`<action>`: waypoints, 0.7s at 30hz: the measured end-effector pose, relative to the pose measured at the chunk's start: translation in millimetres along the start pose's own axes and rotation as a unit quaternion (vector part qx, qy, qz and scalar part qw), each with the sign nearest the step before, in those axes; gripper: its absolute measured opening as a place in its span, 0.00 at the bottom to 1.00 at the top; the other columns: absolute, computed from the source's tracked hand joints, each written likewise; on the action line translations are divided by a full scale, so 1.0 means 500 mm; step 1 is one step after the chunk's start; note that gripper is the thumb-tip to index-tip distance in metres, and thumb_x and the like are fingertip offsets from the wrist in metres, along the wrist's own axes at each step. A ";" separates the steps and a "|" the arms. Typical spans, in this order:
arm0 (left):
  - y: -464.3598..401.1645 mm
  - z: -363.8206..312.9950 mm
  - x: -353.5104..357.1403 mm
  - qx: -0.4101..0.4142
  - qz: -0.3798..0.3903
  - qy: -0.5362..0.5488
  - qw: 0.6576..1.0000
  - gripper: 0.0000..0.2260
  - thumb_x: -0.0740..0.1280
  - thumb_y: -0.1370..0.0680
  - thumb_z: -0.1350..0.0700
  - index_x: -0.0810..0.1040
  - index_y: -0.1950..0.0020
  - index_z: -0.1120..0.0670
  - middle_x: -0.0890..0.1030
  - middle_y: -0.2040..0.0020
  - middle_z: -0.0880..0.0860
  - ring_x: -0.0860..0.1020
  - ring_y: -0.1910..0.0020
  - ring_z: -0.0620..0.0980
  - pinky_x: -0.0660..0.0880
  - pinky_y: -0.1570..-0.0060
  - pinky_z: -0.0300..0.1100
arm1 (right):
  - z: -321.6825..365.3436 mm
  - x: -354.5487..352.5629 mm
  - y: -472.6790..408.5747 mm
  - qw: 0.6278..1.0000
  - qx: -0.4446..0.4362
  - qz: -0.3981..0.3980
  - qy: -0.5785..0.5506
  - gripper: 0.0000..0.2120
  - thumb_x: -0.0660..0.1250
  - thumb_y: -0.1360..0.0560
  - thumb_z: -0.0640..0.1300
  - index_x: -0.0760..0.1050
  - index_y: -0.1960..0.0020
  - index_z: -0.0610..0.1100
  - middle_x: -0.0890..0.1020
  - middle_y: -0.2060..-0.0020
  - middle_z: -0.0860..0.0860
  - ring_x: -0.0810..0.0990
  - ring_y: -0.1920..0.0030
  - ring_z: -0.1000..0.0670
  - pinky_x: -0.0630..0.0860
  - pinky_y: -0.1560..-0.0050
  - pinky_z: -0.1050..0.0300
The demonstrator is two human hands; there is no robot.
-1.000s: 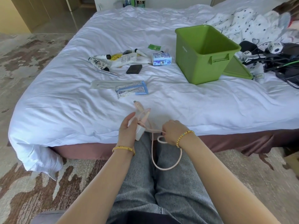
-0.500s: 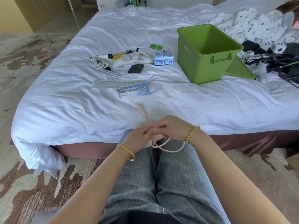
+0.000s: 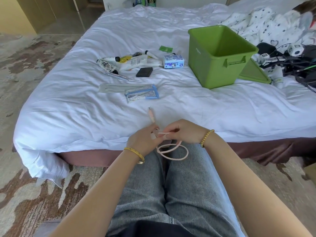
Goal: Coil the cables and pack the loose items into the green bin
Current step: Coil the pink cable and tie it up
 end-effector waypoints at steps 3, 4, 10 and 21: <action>-0.005 0.018 -0.012 -0.037 0.003 0.022 0.999 0.17 0.60 0.26 0.43 0.70 0.38 0.46 0.77 0.42 0.45 0.76 0.43 0.51 0.68 0.53 0.42 | -0.008 -0.044 -0.006 0.994 0.002 -0.067 0.090 0.07 0.63 0.24 0.40 0.80 0.52 0.43 0.74 0.64 0.54 0.71 0.64 0.56 0.67 0.62 0.66; -0.008 0.026 -0.014 -0.047 0.009 0.042 0.998 0.16 0.61 0.25 0.45 0.70 0.39 0.48 0.77 0.45 0.45 0.76 0.46 0.51 0.69 0.53 0.42 | -0.010 -0.064 -0.005 0.989 0.005 -0.100 0.105 0.08 0.63 0.23 0.42 0.80 0.51 0.41 0.74 0.63 0.53 0.72 0.63 0.55 0.68 0.60 0.65; -0.004 -0.014 -0.023 0.022 0.105 0.271 0.956 0.07 0.62 0.21 0.54 0.78 0.55 0.49 0.79 0.59 0.47 0.75 0.58 0.44 0.69 0.55 0.35 | -0.034 -0.095 -0.003 0.984 0.024 -0.166 -0.058 0.17 0.62 0.22 0.45 0.74 0.58 0.29 0.66 0.76 0.50 0.65 0.83 0.58 0.65 0.79 0.68; -0.001 0.021 -0.017 -0.150 -0.025 0.627 0.764 0.08 0.56 0.20 0.54 0.74 0.50 0.53 0.78 0.60 0.51 0.72 0.76 0.44 0.64 0.80 0.30 | -0.041 0.051 -0.026 0.988 0.060 -0.026 0.138 0.16 0.55 0.20 0.51 0.73 0.46 0.41 0.77 0.53 0.44 0.72 0.53 0.48 0.62 0.55 0.61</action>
Point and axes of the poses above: each hand's wrist, its own y-axis away from the middle knuckle, its own x-axis out of the palm, z = x × y, the point moved 10 cm from there along -y, towards the middle knuckle
